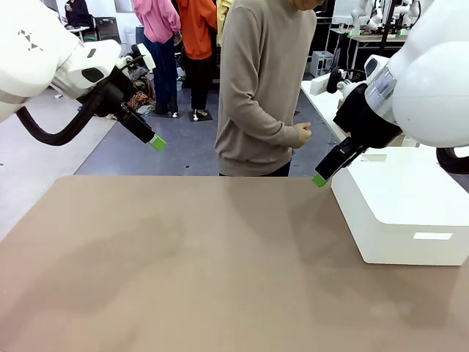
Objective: Pack the shoes into the box.
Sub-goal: Press down on the lid of the Shoes Box.
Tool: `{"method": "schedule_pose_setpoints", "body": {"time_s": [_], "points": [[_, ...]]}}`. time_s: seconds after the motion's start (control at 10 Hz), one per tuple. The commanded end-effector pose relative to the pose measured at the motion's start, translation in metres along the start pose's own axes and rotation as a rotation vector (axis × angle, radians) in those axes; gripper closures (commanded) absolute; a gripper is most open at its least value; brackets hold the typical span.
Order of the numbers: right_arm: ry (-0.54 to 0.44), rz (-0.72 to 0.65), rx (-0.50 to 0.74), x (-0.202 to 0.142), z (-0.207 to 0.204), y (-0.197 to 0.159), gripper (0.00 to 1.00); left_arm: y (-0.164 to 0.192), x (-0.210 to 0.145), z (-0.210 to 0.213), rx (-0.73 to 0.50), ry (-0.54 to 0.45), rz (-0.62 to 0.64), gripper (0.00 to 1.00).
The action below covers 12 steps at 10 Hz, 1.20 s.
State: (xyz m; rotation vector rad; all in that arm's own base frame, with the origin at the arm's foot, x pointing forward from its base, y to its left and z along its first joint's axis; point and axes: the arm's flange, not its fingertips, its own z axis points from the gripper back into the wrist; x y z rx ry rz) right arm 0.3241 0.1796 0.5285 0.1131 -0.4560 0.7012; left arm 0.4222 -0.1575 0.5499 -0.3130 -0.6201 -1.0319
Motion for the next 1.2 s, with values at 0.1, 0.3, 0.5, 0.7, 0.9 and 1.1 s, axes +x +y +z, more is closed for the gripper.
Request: {"method": "schedule_pose_setpoints", "body": {"time_s": [0.1,0.3,0.5,0.7,0.9,1.1], "points": [[0.001,0.0,-0.002,0.0022,0.0,-0.0006,0.0,0.0012,-0.0001,0.0017,-0.003,0.009,0.007,0.0],[0.001,0.0,-0.002,0.0022,0.0,-0.0006,0.0,0.0012,-0.0001,0.0017,-0.003,0.009,0.007,0.0],[0.001,0.0,-0.002,0.0022,0.0,-0.0006,0.0,0.0012,-0.0001,0.0017,-0.003,0.009,0.007,0.0],[0.001,0.0,-0.002,0.0022,0.0,-0.0006,0.0,0.0012,-0.0001,0.0017,-0.003,0.009,0.007,0.0],[0.001,0.0,-0.002,0.0022,0.0,-0.0006,0.0,0.0012,-0.0001,0.0017,-0.003,0.009,0.007,0.0],[0.001,0.0,-0.002,0.0022,0.0,-0.0006,0.0,0.0012,-0.0001,0.0017,-0.003,0.009,0.007,0.0]]}}
